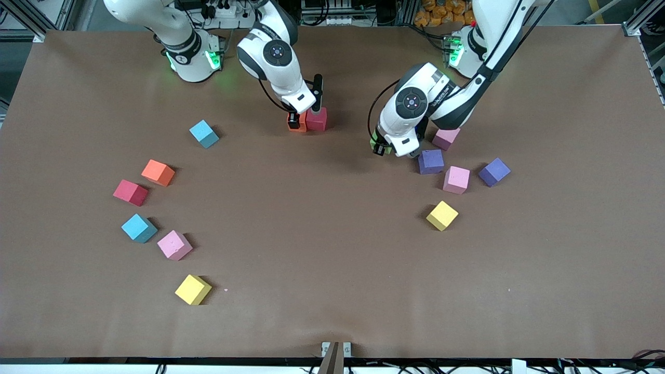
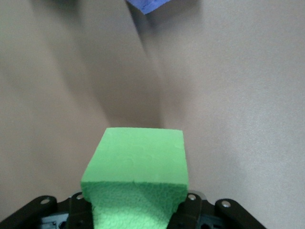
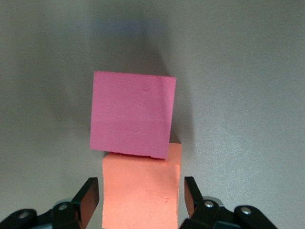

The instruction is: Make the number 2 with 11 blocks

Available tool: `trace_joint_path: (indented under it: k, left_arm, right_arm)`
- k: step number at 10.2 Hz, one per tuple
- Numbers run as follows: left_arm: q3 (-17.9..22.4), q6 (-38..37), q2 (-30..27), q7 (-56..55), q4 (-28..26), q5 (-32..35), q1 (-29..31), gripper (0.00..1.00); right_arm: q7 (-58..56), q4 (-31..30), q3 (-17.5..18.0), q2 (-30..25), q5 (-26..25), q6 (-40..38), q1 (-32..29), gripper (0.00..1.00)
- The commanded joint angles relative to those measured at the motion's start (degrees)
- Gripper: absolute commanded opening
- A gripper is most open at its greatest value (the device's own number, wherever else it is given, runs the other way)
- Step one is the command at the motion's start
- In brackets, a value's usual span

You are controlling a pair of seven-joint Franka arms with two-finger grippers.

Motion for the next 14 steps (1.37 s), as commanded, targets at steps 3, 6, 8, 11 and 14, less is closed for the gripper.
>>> trace_joint_path:
  k: [3,6,8,11,14]
  left_arm:
    - [-1.24,1.52,-0.83,-6.11,-0.59,-1.72,-0.25,0.08]
    - [-2.91,5.04,0.05,-11.28,-0.94,-1.72,-2.09,0.08]
    - [-2.83,8.81,1.01,-14.72,-1.73,-1.80,-5.51,0.08]
    - [-2.82,14.70,2.68,-19.12,-2.96,-1.89,-8.95,0.08]
    - [-2.65,18.58,4.53,-22.37,-2.87,-1.80,-10.88,0.08]
  right_arm:
    - [-0.02,0.75,-0.26,-4.19,0.25,-3.11,-1.55,0.90]
    - [-1.50,1.20,-0.79,-10.24,0.42,-12.37,-6.28,0.92]
    - [-2.39,1.37,-1.58,-17.79,0.43,-22.58,-11.38,0.99]
    - [-11.66,3.12,-16.81,-19.32,-1.85,-25.35,-13.16,1.00]
    - [-17.86,8.91,-26.97,-19.84,-2.21,-25.44,-14.64,1.00]
